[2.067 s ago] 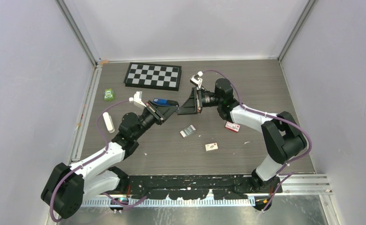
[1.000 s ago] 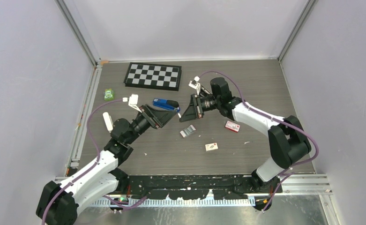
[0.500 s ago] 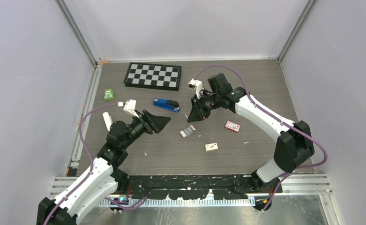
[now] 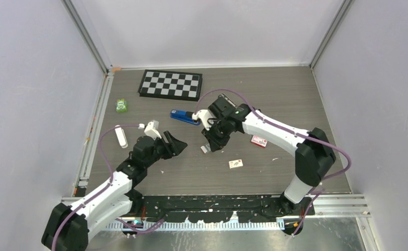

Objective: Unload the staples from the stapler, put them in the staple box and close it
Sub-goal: Place the staple in the staple box.

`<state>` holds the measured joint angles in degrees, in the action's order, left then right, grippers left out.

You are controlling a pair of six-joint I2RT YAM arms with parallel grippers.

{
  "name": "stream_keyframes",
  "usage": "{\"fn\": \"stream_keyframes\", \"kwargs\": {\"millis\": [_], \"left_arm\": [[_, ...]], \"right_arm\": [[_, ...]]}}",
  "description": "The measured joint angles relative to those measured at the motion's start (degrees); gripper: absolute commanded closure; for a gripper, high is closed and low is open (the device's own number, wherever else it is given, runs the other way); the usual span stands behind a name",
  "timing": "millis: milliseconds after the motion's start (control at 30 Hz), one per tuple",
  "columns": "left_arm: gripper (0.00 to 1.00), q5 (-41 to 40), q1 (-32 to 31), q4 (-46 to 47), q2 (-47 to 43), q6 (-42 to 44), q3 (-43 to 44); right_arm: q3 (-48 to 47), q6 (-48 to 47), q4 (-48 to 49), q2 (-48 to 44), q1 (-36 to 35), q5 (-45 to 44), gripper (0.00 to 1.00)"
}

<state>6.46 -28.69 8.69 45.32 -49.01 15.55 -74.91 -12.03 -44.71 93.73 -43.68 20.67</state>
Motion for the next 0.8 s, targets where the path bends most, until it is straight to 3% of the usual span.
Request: {"fn": "stream_keyframes", "kwargs": {"millis": [200,533,800], "left_arm": [[0.43,-2.08,0.0,-0.22,1.27,-0.04,-1.22],[0.43,-8.26,0.0,-6.38,-12.24,0.24,-3.19],[0.43,-9.49,0.0,-8.48,-14.6,0.24,-5.29]], "right_arm": [[-1.73,1.29,-0.72,6.56,-2.86,-6.21,0.89],[-7.93,4.22,-2.38,15.21,-4.59,-13.38,0.87],[-12.33,4.87,-4.37,19.5,-4.63,-16.35,0.87]]}}
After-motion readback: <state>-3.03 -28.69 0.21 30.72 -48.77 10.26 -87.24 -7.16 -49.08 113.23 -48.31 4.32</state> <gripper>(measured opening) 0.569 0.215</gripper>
